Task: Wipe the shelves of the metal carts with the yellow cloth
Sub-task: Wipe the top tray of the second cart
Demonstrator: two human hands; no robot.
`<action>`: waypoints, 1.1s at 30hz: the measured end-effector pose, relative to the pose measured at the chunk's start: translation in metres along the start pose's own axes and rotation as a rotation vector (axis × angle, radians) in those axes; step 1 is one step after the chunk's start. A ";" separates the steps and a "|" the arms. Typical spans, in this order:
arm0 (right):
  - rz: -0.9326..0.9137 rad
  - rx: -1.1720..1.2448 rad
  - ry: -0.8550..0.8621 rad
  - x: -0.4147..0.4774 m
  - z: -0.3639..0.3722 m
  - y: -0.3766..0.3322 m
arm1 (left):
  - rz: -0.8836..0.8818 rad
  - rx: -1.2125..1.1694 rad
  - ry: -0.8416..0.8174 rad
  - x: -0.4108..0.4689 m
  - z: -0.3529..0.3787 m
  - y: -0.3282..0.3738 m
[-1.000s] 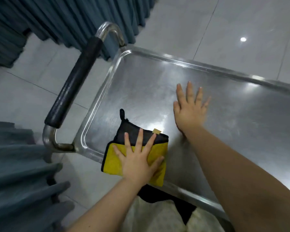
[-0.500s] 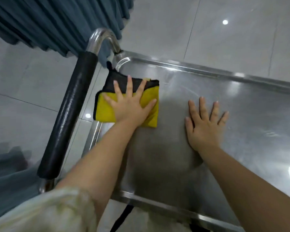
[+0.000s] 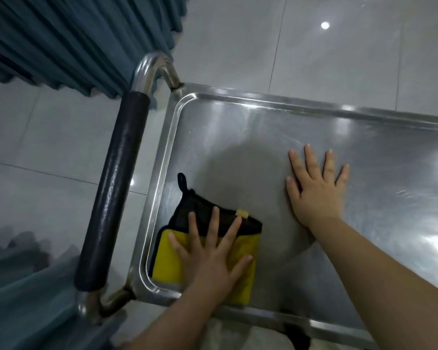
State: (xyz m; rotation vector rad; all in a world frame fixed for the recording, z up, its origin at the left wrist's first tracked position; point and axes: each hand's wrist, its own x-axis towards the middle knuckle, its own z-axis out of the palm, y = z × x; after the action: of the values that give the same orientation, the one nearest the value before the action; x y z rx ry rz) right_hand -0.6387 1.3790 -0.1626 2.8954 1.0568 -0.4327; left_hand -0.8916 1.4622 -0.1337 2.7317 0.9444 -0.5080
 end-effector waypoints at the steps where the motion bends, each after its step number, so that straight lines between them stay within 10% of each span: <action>1: 0.000 -0.003 0.003 0.000 0.000 0.000 | -0.005 0.004 0.009 0.014 -0.006 0.000; 11: 0.010 0.007 0.009 0.012 -0.003 0.007 | 0.003 0.016 0.106 0.253 -0.090 0.051; 21: -0.018 0.048 0.006 0.004 -0.003 0.008 | 0.080 0.041 0.077 -0.012 0.016 0.036; 33: 0.226 0.027 -0.035 -0.024 -0.008 0.099 | 0.016 0.064 0.091 0.003 0.008 0.040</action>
State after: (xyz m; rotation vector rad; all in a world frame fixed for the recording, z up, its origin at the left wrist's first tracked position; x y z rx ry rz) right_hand -0.5913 1.2886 -0.1548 2.9719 0.7121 -0.4865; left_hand -0.8659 1.4307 -0.1389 2.8395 0.9421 -0.4215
